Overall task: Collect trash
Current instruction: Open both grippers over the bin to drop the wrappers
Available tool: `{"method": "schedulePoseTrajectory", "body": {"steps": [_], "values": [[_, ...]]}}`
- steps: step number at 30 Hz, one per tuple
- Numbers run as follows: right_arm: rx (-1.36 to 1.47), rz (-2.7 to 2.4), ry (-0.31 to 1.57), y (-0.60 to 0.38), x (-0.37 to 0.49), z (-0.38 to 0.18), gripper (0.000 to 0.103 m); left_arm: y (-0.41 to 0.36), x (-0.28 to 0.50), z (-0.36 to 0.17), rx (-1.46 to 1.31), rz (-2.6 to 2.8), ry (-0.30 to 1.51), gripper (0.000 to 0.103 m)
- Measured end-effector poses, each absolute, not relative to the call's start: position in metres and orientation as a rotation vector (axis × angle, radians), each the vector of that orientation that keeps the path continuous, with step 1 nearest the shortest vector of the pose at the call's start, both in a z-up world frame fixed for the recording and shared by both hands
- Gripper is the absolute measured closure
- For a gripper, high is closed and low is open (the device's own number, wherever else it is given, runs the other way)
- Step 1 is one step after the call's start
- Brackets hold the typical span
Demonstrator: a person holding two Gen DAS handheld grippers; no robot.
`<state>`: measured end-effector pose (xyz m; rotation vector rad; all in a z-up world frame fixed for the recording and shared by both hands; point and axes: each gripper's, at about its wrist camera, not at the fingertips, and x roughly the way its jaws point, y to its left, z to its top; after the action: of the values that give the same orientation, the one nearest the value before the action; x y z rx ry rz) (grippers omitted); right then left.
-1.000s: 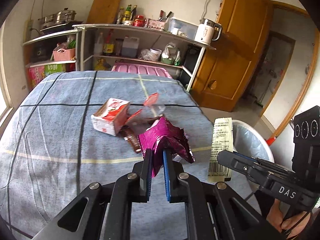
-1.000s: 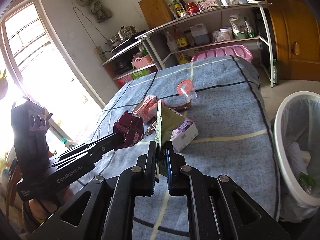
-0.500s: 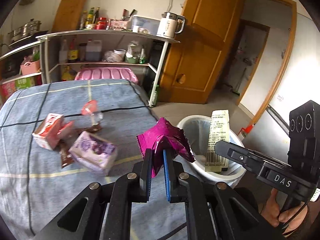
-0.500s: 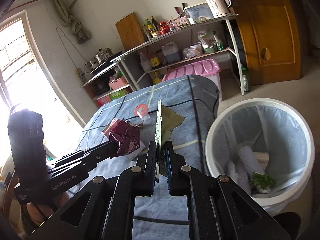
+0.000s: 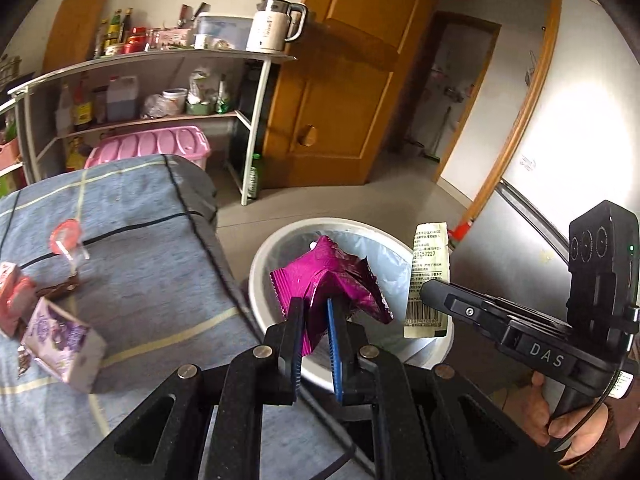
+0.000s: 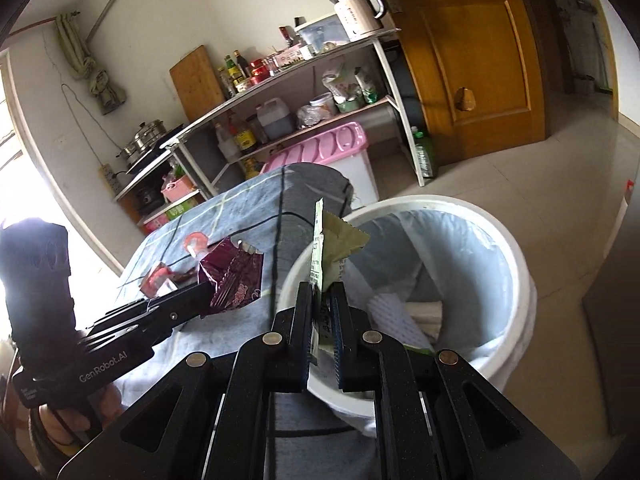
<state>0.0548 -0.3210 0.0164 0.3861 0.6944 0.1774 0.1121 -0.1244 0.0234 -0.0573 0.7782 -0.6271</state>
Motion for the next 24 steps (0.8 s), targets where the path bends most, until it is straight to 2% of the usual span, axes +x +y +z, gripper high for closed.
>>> {"method": "schedulePoseTrajectory", "body": {"steps": [17,19,20,21,22,24], "values": [[0.363,0.073,0.811,-0.366,0.076,-0.025,0.093,-0.187,0.139,-0.027,-0.023,-0.659,0.919,0.09],[0.36,0.056,0.828,-0.368,0.078,-0.029,0.092,-0.189,0.141,-0.028,-0.018,-0.658,0.926,0.084],[0.362,0.049,0.831,-0.369,0.079,-0.03,0.09,-0.189,0.142,-0.028,-0.019,-0.654,0.927,0.074],[0.364,0.046,0.832,-0.369,0.079,-0.03,0.085,-0.189,0.142,-0.028,-0.024,-0.655,0.929,0.07],[0.368,0.047,0.831,-0.37,0.077,-0.031,0.077,-0.189,0.142,-0.029,-0.029,-0.658,0.93,0.07],[0.377,0.05,0.829,-0.372,0.076,-0.033,0.068,-0.187,0.142,-0.029,-0.027,-0.652,0.928,0.07]]}}
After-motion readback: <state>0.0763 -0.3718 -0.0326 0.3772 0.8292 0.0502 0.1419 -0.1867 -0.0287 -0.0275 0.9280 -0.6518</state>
